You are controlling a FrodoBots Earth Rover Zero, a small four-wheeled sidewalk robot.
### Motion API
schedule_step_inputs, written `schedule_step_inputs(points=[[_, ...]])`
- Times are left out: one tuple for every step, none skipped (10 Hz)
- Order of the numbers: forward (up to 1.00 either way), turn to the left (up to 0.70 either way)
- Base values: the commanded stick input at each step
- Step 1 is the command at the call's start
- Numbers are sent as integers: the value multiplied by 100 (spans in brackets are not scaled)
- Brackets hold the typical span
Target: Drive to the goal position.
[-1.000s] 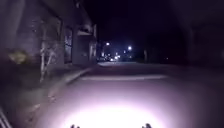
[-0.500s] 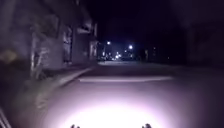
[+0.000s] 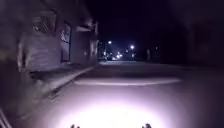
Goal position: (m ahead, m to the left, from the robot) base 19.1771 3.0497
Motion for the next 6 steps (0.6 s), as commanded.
schedule_step_inputs(points=[[70,0],[70,0],[70,0],[70,0],[70,0],[70,0]])
